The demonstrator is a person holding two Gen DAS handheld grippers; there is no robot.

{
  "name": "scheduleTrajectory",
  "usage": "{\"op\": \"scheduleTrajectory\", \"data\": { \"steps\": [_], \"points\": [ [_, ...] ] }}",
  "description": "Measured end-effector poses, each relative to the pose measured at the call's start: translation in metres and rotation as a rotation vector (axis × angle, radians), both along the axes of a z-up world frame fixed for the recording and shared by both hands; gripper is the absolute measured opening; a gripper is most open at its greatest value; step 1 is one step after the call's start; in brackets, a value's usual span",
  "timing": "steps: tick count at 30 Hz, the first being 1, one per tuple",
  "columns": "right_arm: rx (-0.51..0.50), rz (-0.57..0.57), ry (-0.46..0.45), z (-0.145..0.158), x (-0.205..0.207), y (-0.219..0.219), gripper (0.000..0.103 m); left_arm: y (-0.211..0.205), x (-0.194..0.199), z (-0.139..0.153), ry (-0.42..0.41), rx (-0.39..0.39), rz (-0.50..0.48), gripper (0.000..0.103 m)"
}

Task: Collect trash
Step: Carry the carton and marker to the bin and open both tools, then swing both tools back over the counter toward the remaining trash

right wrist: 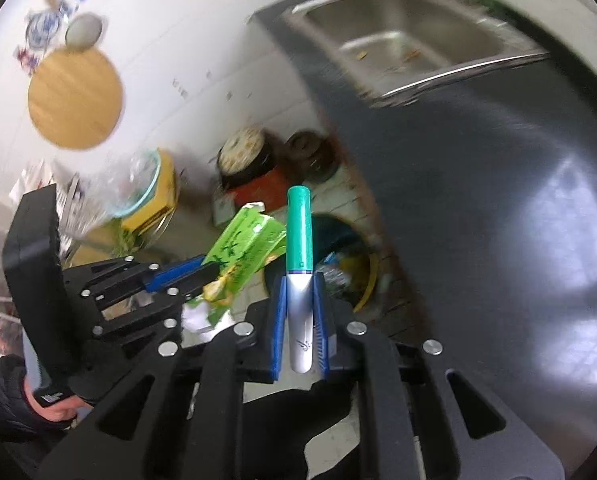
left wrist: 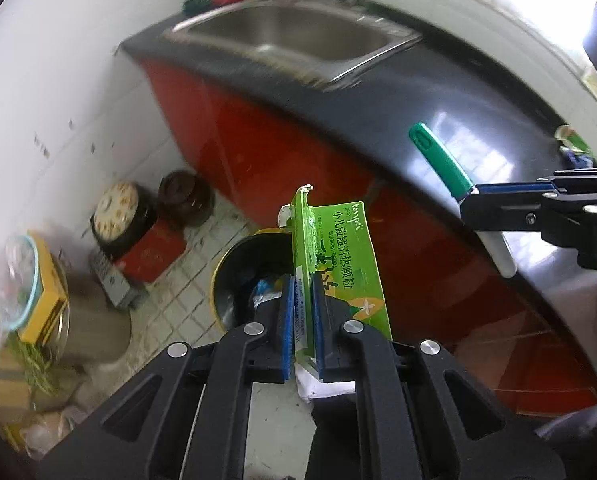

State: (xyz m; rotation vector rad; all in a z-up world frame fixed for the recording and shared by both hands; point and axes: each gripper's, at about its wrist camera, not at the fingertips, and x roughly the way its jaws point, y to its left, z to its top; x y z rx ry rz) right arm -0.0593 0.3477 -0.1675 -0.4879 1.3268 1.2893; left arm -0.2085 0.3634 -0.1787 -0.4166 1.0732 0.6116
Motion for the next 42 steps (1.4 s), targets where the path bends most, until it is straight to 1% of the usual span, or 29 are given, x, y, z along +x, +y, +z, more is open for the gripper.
{"op": "scheduleTrajectory", "data": {
  "steps": [4, 7, 9, 12, 19, 20, 21, 22, 23, 24, 26, 32, 35, 37, 38, 39, 42],
  "points": [
    [-0.046, 0.016, 0.041, -0.03, -0.014, 0.038, 0.014, 0.024, -0.013, -0.027, 0.004, -0.028, 0.033, 0.008],
    [-0.078, 0.022, 0.043, -0.05, -0.022, 0.055, 0.014, 0.036, -0.018, -0.046, -0.003, -0.039, 0.039, 0.008],
    [-0.099, 0.031, 0.028, -0.061, -0.023, 0.066, 0.014, 0.043, -0.021, -0.056, -0.008, -0.047, 0.043, 0.008],
    [-0.124, 0.033, 0.017, -0.07, -0.024, 0.073, 0.014, 0.051, -0.02, -0.067, -0.002, -0.062, 0.057, 0.008],
    [-0.143, 0.017, 0.0, -0.077, -0.021, 0.078, 0.014, 0.063, -0.015, -0.072, -0.022, -0.096, 0.074, 0.009],
    [-0.145, 0.013, 0.005, -0.078, -0.021, 0.079, 0.017, 0.064, -0.013, -0.074, -0.016, -0.098, 0.068, 0.01],
    [-0.157, 0.011, 0.014, -0.08, -0.02, 0.08, 0.023, 0.066, -0.013, -0.077, -0.004, -0.098, 0.061, 0.016],
    [-0.161, 0.01, 0.018, -0.081, -0.019, 0.08, 0.048, 0.066, -0.012, -0.079, 0.015, -0.101, 0.057, 0.037],
    [-0.153, 0.006, 0.014, -0.08, -0.018, 0.079, 0.072, 0.067, -0.012, -0.08, 0.021, -0.1, 0.058, 0.051],
    [-0.143, 0.004, 0.009, -0.078, -0.018, 0.077, 0.076, 0.068, -0.014, -0.079, 0.019, -0.095, 0.064, 0.073],
    [-0.14, 0.008, 0.004, -0.076, -0.017, 0.075, 0.076, 0.067, -0.018, -0.075, 0.001, -0.078, 0.072, 0.075],
    [-0.102, 0.003, -0.007, -0.061, -0.011, 0.06, 0.076, 0.063, -0.022, -0.071, 0.001, -0.088, 0.076, 0.076],
    [-0.077, -0.023, -0.015, -0.047, -0.007, 0.049, 0.076, 0.056, -0.021, -0.065, 0.005, -0.08, 0.065, 0.081],
    [-0.056, -0.045, -0.026, -0.035, -0.001, 0.038, 0.077, 0.05, -0.018, -0.06, 0.004, -0.075, 0.055, 0.087],
    [-0.048, -0.056, -0.031, -0.029, 0.003, 0.033, 0.08, 0.046, -0.014, -0.054, 0.006, -0.063, 0.049, 0.09],
    [-0.032, -0.075, -0.043, -0.02, 0.008, 0.022, 0.086, 0.042, -0.01, -0.05, 0.012, -0.049, 0.044, 0.096],
    [0.007, -0.153, -0.075, 0.006, 0.029, -0.017, 0.093, 0.031, 0.008, -0.035, 0.017, -0.025, 0.007, 0.096]
  ]
}}
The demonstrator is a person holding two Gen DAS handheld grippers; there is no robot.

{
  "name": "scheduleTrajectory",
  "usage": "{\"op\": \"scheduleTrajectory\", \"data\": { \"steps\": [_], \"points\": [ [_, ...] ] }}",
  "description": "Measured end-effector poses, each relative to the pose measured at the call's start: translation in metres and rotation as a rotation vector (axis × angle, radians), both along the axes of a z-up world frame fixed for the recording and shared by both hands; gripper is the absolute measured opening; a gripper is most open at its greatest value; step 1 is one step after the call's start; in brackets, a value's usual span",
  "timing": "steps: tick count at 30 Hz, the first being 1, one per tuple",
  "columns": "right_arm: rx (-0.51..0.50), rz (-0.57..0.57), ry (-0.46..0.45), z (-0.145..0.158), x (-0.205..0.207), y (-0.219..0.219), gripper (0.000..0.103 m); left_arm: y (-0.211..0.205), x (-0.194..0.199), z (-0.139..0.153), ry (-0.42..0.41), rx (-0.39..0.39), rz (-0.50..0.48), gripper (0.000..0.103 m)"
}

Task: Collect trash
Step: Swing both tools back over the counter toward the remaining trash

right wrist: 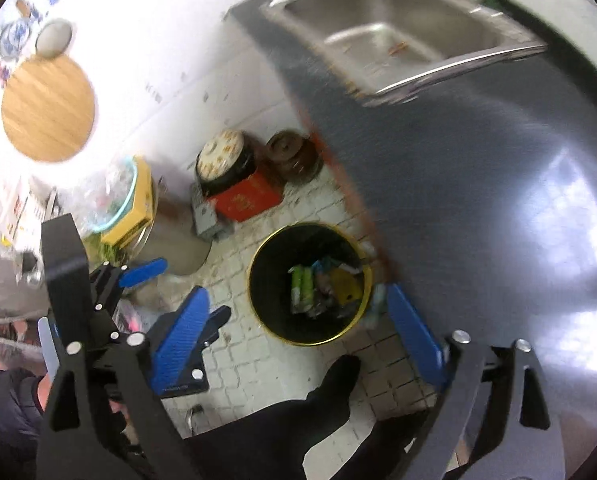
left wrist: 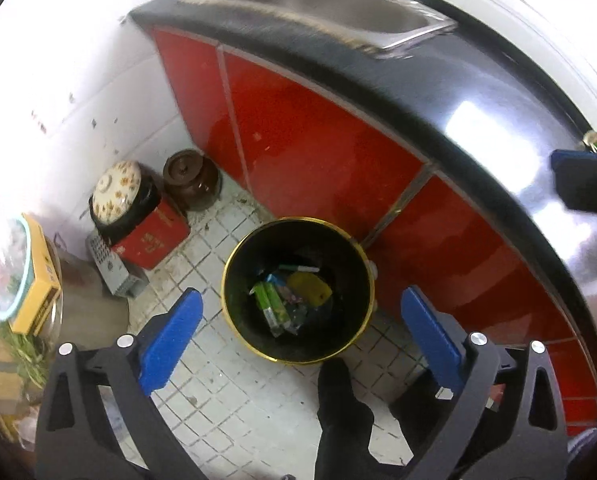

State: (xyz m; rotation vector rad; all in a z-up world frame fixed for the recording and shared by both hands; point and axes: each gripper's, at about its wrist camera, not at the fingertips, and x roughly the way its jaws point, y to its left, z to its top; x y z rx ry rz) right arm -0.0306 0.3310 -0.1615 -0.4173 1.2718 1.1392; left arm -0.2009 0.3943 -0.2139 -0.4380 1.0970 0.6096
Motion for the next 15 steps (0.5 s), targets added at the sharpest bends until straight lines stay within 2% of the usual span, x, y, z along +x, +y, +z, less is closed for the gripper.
{"op": "scheduleTrajectory", "data": {
  "steps": [6, 11, 15],
  "points": [
    [0.03, -0.248, -0.112, 0.052, 0.063, -0.107, 0.094, -0.047, 0.066, 0.046, -0.084, 0.015, -0.157, 0.096],
    [0.018, -0.522, -0.218, 0.089, 0.119, -0.23, 0.094, -0.117, 0.151, 0.08, -0.168, 0.008, -0.369, 0.096],
    [0.001, -0.689, -0.271, 0.103, 0.145, -0.323, 0.094, -0.181, 0.206, 0.094, -0.219, -0.016, -0.513, 0.096]
  ]
}}
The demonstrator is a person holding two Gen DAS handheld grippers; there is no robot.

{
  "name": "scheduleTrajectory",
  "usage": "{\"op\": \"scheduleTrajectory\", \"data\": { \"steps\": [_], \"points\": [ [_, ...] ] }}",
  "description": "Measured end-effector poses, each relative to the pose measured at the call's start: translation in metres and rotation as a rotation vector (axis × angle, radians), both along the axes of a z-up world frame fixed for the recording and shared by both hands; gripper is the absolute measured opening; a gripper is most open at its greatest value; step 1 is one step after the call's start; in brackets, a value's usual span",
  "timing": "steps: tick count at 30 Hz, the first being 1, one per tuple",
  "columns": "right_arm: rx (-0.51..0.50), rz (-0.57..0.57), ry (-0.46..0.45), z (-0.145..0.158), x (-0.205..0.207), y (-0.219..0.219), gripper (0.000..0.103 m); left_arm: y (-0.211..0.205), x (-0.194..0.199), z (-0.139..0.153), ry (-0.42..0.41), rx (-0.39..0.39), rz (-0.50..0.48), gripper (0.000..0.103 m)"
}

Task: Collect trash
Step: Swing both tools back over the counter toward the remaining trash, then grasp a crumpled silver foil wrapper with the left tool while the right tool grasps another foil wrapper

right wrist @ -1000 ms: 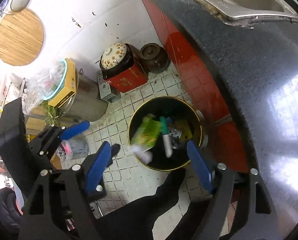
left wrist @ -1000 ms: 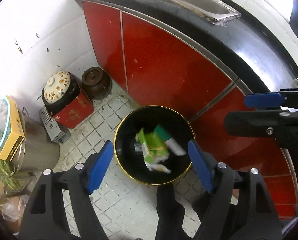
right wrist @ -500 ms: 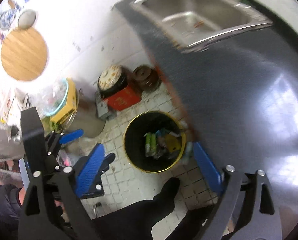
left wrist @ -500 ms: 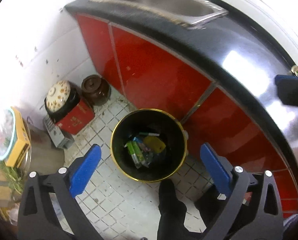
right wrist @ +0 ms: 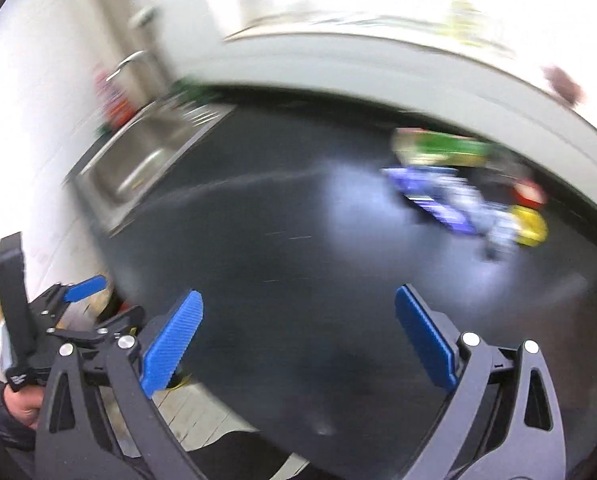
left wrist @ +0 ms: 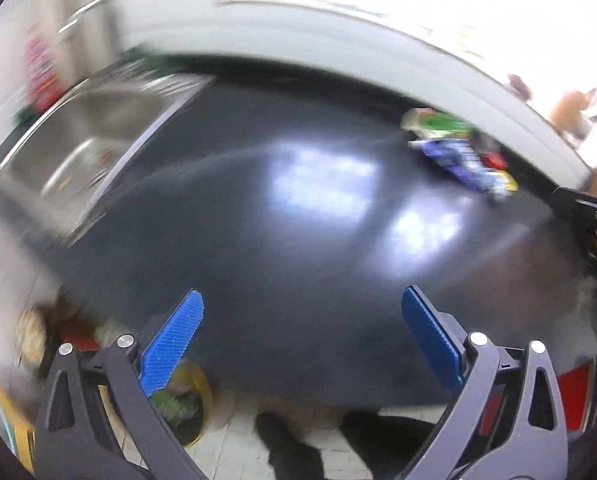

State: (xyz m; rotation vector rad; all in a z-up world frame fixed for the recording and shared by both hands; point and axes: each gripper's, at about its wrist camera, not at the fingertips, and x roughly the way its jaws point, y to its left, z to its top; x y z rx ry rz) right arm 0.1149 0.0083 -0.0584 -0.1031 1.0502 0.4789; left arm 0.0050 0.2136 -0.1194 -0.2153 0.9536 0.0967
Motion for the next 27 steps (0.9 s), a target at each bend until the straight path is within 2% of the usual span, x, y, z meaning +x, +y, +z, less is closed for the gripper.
{"op": "scheduleTrajectory", "data": {
  "steps": [3, 6, 11, 18, 22, 27],
  "points": [
    [0.001, -0.137, -0.015, 0.001, 0.015, -0.077, 0.094, -0.058, 0.039, 0.009, -0.027, 0.012, -0.13, 0.096],
    [0.008, -0.221, -0.022, 0.0, 0.026, -0.126, 0.094, -0.108, 0.066, 0.013, -0.045, 0.034, -0.241, 0.096],
    [0.025, -0.281, -0.008, -0.011, 0.044, -0.175, 0.093, -0.165, 0.104, 0.018, -0.081, 0.091, -0.384, 0.096],
    [0.056, -0.258, 0.043, -0.037, 0.082, -0.176, 0.082, -0.187, 0.163, 0.011, -0.108, 0.134, -0.472, 0.096],
    [0.043, -0.231, 0.076, -0.06, 0.11, -0.17, 0.074, -0.199, 0.201, -0.001, -0.126, 0.196, -0.553, 0.096],
    [0.028, -0.207, 0.135, -0.093, 0.142, -0.162, 0.064, -0.214, 0.255, -0.022, -0.109, 0.267, -0.683, 0.096]
  ]
}}
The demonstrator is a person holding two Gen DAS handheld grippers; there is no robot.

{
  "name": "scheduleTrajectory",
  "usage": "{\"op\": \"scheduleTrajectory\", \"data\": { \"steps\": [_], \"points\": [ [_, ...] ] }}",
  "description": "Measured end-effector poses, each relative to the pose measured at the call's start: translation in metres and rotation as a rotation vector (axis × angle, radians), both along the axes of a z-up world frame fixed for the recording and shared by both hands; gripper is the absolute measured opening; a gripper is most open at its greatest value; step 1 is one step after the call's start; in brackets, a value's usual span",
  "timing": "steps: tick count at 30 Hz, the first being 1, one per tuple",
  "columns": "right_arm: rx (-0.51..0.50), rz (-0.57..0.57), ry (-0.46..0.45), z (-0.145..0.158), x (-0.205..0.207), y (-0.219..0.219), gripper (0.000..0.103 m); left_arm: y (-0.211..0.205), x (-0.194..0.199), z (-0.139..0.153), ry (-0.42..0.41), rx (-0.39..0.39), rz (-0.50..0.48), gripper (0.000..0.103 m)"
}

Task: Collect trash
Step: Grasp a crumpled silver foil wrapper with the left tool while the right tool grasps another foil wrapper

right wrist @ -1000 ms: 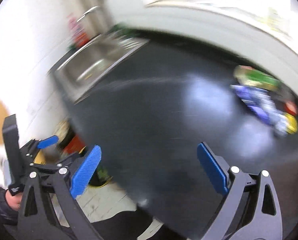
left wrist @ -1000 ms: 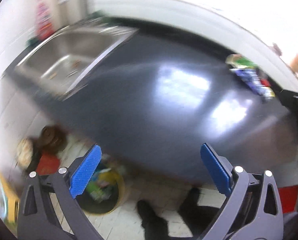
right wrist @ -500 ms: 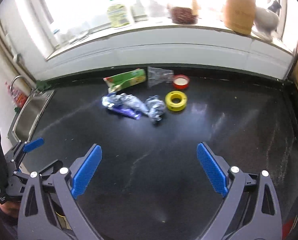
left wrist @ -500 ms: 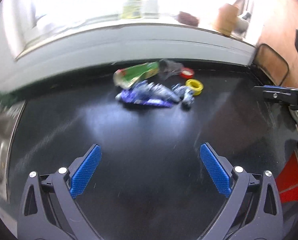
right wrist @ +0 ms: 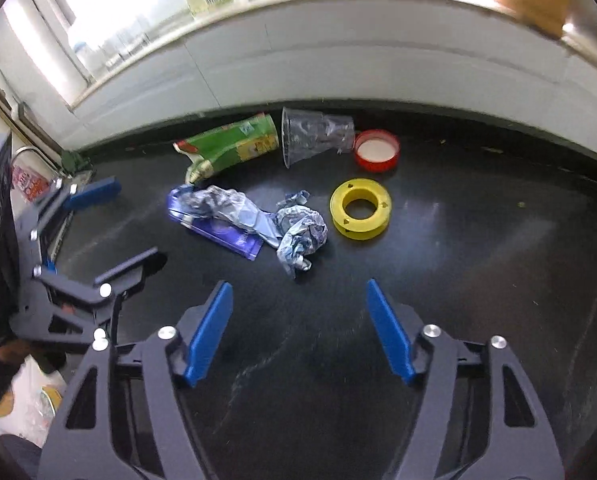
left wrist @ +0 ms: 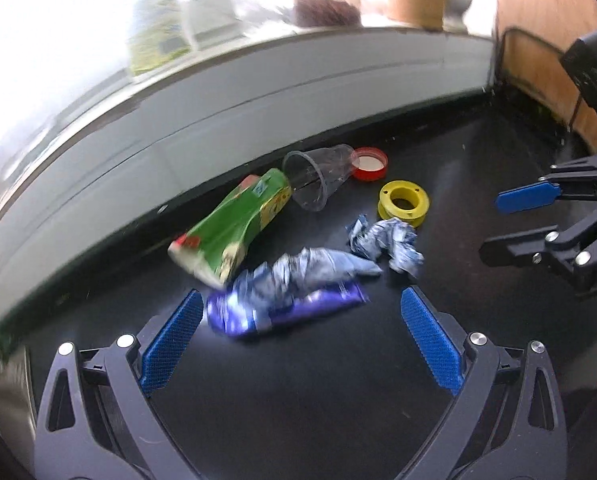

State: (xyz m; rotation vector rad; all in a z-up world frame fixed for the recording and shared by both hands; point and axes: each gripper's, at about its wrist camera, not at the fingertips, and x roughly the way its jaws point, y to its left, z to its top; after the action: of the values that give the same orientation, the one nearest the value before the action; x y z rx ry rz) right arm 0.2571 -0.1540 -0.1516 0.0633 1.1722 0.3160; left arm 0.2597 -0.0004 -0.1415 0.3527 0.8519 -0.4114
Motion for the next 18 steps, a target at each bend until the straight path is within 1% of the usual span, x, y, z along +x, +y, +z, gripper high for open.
{"op": "scheduleTrajectory", "data": {
  "steps": [2, 5, 7, 8, 10, 11, 13, 14, 15, 16, 17, 18],
  "points": [
    [0.001, 0.008, 0.028, -0.014, 0.013, 0.002, 0.06, -0.003, 0.018, -0.01, 0.019, 0.011, -0.04, 0.096],
    [0.001, 0.016, 0.062, -0.03, 0.029, 0.007, 0.059, -0.005, 0.036, -0.025, 0.051, 0.011, -0.08, 0.096],
    [0.008, 0.02, 0.085, -0.039, 0.037, 0.01, 0.056, -0.008, 0.046, -0.034, 0.075, 0.01, -0.107, 0.091],
    [0.011, 0.022, 0.095, -0.044, 0.041, 0.012, 0.053, -0.009, 0.048, -0.038, 0.082, 0.012, -0.114, 0.089],
    [0.017, 0.025, 0.114, -0.052, 0.048, 0.016, 0.051, -0.011, 0.052, -0.044, 0.101, 0.012, -0.13, 0.08],
    [0.022, 0.022, 0.127, -0.057, 0.051, 0.018, 0.05, -0.012, 0.053, -0.048, 0.112, 0.009, -0.138, 0.078],
    [0.021, 0.02, 0.141, -0.062, 0.054, 0.021, 0.049, -0.013, 0.053, -0.052, 0.115, 0.013, -0.146, 0.072],
    [0.017, 0.02, 0.143, -0.064, 0.055, 0.023, 0.048, -0.014, 0.051, -0.052, 0.102, 0.02, -0.149, 0.07],
    [0.012, 0.022, 0.148, -0.066, 0.056, 0.025, 0.045, -0.015, 0.051, -0.052, 0.104, 0.019, -0.154, 0.065],
    [0.003, 0.022, 0.141, -0.067, 0.056, 0.026, 0.039, -0.016, 0.052, -0.053, 0.106, 0.017, -0.155, 0.055],
    [-0.001, 0.022, 0.143, -0.067, 0.055, 0.027, 0.036, -0.017, 0.053, -0.053, 0.108, 0.019, -0.152, 0.05],
    [0.0, 0.019, 0.141, -0.066, 0.055, 0.026, 0.032, -0.017, 0.052, -0.053, 0.109, 0.021, -0.15, 0.039]
  ]
}}
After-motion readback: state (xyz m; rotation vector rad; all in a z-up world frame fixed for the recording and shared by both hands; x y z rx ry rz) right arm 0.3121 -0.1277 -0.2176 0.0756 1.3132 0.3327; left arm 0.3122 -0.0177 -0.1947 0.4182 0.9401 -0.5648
